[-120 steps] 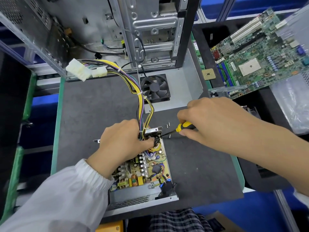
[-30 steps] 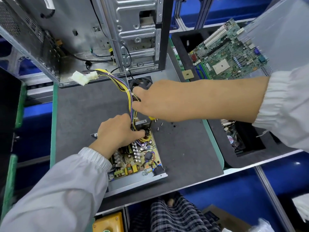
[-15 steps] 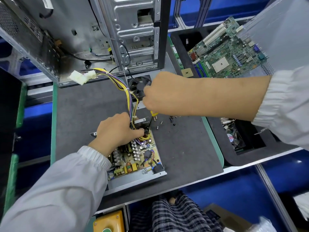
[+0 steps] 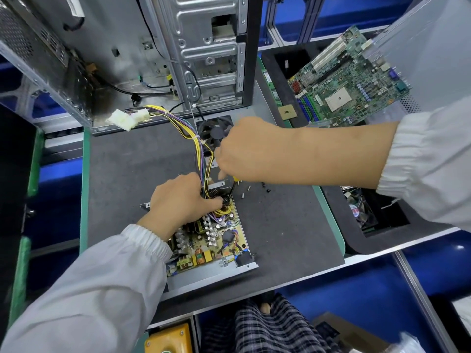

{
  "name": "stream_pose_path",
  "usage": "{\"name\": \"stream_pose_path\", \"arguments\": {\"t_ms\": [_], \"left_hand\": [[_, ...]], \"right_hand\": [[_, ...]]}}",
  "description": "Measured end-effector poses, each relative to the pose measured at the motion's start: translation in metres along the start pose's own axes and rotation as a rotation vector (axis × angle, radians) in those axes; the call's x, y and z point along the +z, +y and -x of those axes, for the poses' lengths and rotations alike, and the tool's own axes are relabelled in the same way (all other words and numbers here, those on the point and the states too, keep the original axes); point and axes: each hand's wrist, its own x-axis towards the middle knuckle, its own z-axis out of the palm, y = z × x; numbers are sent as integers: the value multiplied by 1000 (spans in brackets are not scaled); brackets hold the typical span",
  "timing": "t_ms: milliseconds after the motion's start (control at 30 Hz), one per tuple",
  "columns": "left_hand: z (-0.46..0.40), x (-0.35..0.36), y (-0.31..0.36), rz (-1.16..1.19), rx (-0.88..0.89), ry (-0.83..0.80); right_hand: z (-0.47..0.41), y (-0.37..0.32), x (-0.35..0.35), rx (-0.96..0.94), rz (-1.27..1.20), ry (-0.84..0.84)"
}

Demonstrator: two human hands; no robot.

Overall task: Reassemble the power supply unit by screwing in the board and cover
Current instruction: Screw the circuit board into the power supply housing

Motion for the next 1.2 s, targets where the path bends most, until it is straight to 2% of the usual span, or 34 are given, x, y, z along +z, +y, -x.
{"name": "stream_pose_path", "arguments": {"t_ms": [167, 333, 433, 600, 767, 867, 967, 1033, 1200], "left_hand": [[0, 2, 0, 38, 7, 18], [0, 2, -1, 22, 7, 15], [0, 2, -1, 7, 19, 21], [0, 2, -1, 22, 19, 33], [-1, 2, -1, -5, 15, 24], [0, 1, 0, 1, 10, 26], [1, 0, -1, 16, 12, 17], [1, 0, -1, 18, 12, 14], [2, -1, 0, 11, 0, 15]], "right_hand": [[6, 7, -7, -70, -77, 25], [5, -2, -8, -21, 72, -6], [2, 0, 3, 21, -66, -34], [9, 7, -5, -82, -97, 25], [-2, -2, -1, -23, 106, 95], [-1, -5, 2, 37, -19, 28], [7, 4, -5, -45, -131, 18], [12, 7, -12, -71, -118, 25], [7, 2, -11, 6, 93, 101]]}}
